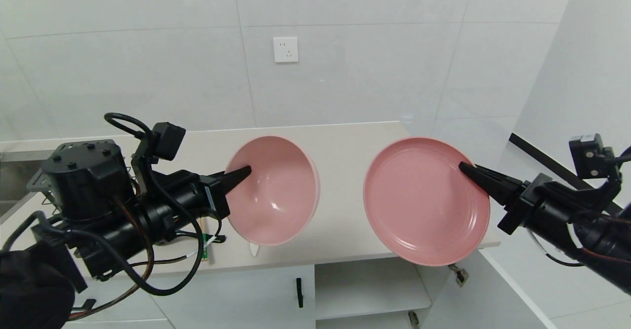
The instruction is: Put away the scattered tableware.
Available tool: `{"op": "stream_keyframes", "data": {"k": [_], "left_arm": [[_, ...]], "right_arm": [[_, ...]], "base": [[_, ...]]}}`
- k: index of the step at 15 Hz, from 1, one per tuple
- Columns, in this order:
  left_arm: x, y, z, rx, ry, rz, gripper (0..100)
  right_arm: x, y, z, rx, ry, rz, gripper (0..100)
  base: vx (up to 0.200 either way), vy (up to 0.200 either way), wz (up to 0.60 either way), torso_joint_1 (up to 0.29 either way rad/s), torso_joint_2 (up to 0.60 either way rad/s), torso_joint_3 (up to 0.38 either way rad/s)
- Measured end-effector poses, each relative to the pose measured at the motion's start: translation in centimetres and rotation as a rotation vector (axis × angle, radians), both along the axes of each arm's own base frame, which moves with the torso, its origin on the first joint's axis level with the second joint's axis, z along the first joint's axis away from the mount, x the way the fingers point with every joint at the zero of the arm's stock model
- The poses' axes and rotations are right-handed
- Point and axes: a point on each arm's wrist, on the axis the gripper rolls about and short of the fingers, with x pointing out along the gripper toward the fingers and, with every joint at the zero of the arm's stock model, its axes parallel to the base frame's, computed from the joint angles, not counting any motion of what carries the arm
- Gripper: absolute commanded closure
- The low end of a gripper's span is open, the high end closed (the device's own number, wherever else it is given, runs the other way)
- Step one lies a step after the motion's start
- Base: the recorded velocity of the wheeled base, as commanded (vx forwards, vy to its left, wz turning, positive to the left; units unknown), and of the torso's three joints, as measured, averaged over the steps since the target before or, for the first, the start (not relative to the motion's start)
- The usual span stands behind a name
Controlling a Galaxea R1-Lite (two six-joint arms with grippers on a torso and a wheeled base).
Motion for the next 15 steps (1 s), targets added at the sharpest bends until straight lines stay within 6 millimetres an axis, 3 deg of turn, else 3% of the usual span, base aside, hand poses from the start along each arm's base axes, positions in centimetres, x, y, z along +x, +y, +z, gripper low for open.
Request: {"op": "stream_keyframes", "data": {"k": [5, 9, 13, 15], "left_arm": [[-0.8, 0.2, 0.8, -0.127, -0.097, -0.001, 100], [-0.9, 0.3, -1.7, -0.007, 0.012, 0.057, 100], [-0.4, 1.1, -2.6, 0.134, -0.08, 0.187, 100], [-0.2, 0.9, -3.0, 0.135, -0.095, 0.211, 100]], "right_arm": [[0.1, 0.2, 0.3, 0.0, -0.018, 0.007, 100], [0.5, 0.2, 0.5, -0.003, -0.035, -0.001, 100], [0.8, 0.3, 0.5, -0.004, -0.035, -0.005, 100], [0.9, 0.3, 0.5, -0.004, -0.037, -0.004, 100]], "base": [[0.0, 0.0, 0.0, 0.0, 0.0, 0.0], [0.0, 0.0, 0.0, 0.0, 0.0, 0.0], [0.0, 0.0, 0.0, 0.0, 0.0, 0.0], [-0.2, 0.0, 0.0, 0.002, 0.0, 0.002]]}}
